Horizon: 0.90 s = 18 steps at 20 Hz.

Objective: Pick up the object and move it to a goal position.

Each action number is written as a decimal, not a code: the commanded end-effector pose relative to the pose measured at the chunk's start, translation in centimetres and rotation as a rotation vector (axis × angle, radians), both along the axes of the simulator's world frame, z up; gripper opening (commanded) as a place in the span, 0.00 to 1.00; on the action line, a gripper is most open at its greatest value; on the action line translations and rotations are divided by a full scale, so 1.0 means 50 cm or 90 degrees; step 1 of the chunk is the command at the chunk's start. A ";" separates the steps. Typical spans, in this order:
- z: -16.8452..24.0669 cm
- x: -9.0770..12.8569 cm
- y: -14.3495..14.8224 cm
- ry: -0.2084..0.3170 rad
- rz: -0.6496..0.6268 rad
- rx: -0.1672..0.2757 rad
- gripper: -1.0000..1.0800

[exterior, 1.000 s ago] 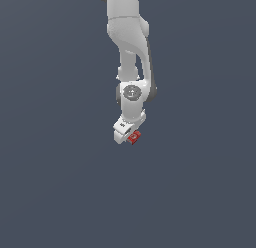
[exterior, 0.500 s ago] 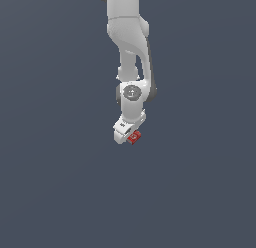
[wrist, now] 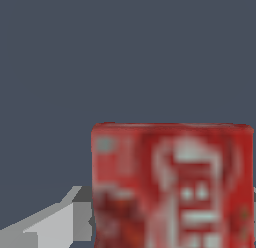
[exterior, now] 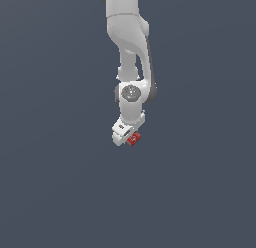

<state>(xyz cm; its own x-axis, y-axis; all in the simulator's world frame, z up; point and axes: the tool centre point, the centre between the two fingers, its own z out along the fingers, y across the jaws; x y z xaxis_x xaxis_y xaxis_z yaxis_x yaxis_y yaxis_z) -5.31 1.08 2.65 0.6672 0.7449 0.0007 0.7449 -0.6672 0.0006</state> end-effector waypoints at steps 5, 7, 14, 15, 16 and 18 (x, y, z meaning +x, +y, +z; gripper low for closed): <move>0.040 0.060 -0.017 0.000 0.000 0.000 0.00; 0.055 0.084 -0.024 0.000 0.000 0.001 0.00; 0.111 0.173 -0.049 0.000 0.000 0.001 0.00; 0.118 0.185 -0.052 0.000 0.000 0.001 0.00; 0.125 0.197 -0.056 0.000 0.000 0.001 0.00; 0.138 0.219 -0.062 0.000 0.000 0.001 0.00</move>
<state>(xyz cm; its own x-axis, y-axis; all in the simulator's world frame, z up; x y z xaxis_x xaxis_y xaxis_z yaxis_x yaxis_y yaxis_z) 4.79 -1.77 9.03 0.6679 0.7443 0.0020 0.7443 -0.6679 -0.0002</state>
